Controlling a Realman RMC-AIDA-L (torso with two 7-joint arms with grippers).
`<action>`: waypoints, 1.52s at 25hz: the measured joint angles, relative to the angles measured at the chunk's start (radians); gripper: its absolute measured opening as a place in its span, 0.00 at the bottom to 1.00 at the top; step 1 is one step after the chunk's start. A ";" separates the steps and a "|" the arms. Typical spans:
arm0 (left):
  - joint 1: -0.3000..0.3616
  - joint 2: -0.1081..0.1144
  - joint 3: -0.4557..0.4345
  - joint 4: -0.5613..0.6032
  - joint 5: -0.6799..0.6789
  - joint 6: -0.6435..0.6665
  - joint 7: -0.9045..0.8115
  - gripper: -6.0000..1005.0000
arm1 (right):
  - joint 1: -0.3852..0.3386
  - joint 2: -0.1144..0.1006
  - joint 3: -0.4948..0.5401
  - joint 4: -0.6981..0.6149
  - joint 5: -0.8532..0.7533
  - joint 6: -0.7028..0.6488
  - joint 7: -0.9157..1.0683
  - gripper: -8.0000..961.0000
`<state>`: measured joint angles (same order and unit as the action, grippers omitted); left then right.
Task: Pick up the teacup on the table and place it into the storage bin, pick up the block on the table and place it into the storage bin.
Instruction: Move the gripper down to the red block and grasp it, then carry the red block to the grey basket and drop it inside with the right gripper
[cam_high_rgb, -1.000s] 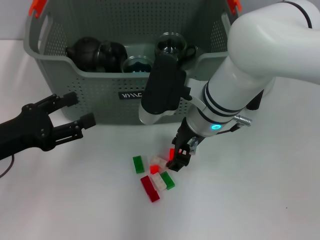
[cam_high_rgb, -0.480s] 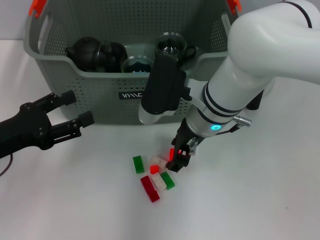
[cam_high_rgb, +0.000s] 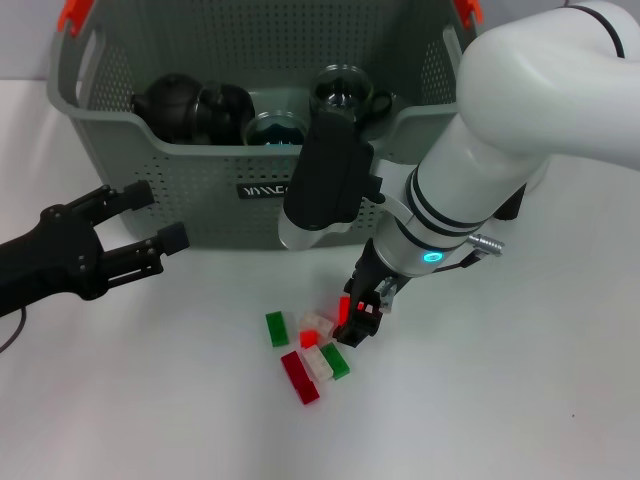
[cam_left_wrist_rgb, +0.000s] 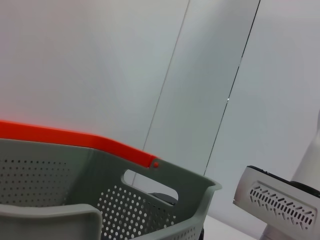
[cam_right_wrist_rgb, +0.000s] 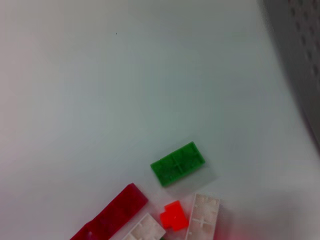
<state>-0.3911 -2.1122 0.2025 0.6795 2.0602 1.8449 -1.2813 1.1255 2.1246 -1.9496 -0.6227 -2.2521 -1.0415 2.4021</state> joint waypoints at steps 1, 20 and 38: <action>0.000 0.000 0.000 0.000 0.000 0.000 -0.001 0.87 | 0.000 0.000 0.000 0.000 0.000 0.000 0.000 0.67; 0.000 0.000 0.000 0.003 0.000 0.004 -0.006 0.87 | -0.001 0.000 0.000 0.001 0.000 0.000 0.009 0.63; 0.000 0.008 -0.012 0.010 0.000 0.038 -0.025 0.87 | -0.010 -0.011 0.005 -0.073 -0.006 -0.026 0.038 0.48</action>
<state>-0.3910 -2.1039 0.1902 0.6899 2.0602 1.8829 -1.3063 1.1158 2.1131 -1.9441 -0.6956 -2.2581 -1.0678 2.4401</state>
